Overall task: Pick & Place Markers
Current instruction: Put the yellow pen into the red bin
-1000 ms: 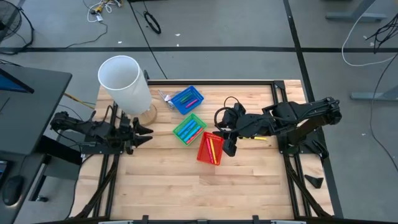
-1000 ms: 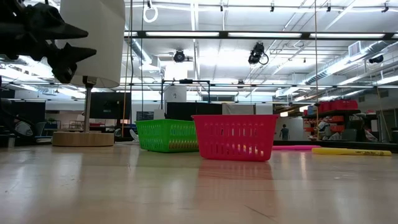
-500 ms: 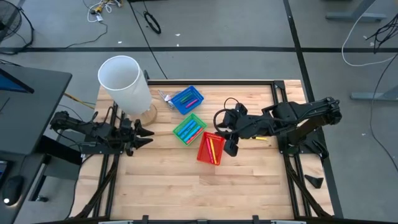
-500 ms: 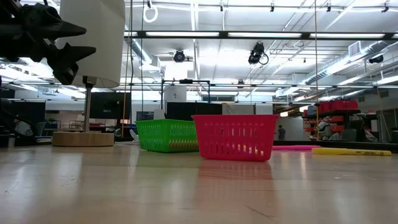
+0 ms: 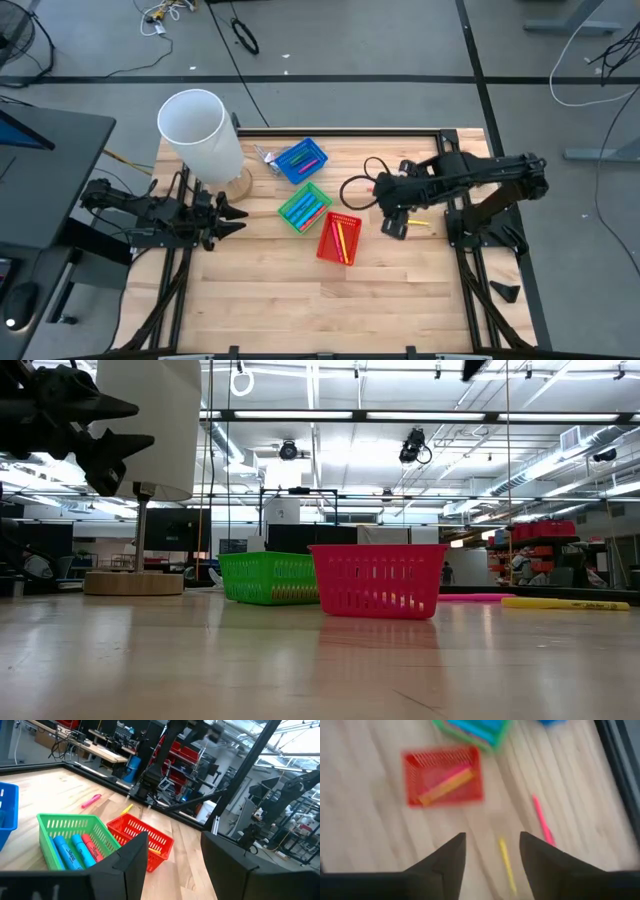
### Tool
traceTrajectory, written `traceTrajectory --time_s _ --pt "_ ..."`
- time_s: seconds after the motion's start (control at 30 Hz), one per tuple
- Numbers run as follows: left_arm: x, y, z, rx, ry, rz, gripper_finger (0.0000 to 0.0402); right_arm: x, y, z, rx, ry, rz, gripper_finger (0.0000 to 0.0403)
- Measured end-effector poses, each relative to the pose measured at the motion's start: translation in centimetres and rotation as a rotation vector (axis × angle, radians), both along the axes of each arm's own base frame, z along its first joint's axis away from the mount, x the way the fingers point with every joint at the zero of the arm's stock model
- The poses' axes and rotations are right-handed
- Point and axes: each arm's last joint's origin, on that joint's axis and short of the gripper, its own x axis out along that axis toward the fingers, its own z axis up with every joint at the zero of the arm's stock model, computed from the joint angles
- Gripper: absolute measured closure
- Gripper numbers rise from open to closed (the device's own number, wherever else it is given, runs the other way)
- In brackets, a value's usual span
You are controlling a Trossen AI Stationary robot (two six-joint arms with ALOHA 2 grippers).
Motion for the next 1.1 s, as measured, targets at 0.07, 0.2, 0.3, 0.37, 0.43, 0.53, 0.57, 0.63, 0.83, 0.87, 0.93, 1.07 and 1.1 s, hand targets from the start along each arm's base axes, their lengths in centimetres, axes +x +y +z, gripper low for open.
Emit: traceTrajectory --time_s 0.07,0.2,0.3,0.37,0.43,0.53,0.57,0.63,0.83,0.87,0.93,1.07,1.1 --pt "0.0 0.0 0.0 0.0 0.0 0.0 0.0213 -0.4 -0.8 -0.2 -0.018 0.061 0.009 0.0202" --pt "0.0 0.0 0.0 0.0 -0.001 0.0 0.0213 -1.0 -1.9 -0.7 -0.036 0.091 0.079 0.0174" --pt "0.0 0.0 0.1 -0.004 -0.012 0.0 0.0213 -1.2 -2.6 -2.1 -0.047 0.155 0.099 0.0166" --pt "0.0 0.0 0.1 -0.006 -0.018 0.0 0.0213 -1.3 -2.9 -3.2 -0.057 0.202 0.121 0.0165" --pt "0.0 0.0 0.2 -0.008 -0.023 -0.001 0.0213 -1.7 -3.3 -4.5 -0.063 0.264 0.132 0.0166" --pt "0.0 0.0 0.2 -0.011 -0.032 -0.001 0.0213 -2.3 -4.1 -7.2 -0.06 0.365 0.124 0.0169" --pt "0.0 0.0 0.3 -0.011 -0.033 -0.001 0.0213 -2.8 -4.4 -8.0 -0.055 0.394 0.114 0.017" --pt "0.0 0.0 0.3 -0.012 -0.034 -0.001 0.0213 -4.0 -5.1 -9.7 -0.039 0.458 0.083 0.0172" --pt "0.0 0.0 0.3 -0.012 -0.036 -0.001 0.0213 -6.3 -6.6 -14.7 0.022 0.576 0.045 0.0172" --pt "0.0 0.0 0.3 -0.013 -0.038 -0.001 0.0213 -6.4 -6.8 -15.3 0.034 0.585 0.042 0.0172" --pt "0.0 0.0 0.3 -0.013 -0.039 -0.001 0.0213 -6.5 -7.2 -16.4 0.056 0.58 0.041 0.0172" --pt "0.0 0.0 0.3 -0.014 -0.04 -0.001 0.0213 -6.2 -7.8 -17.9 0.102 0.562 0.047 0.0172" --pt "0.0 0.0 0.3 -0.014 -0.04 -0.001 0.0213 -6.1 -8.0 -18.2 0.105 0.554 0.04 0.0172"
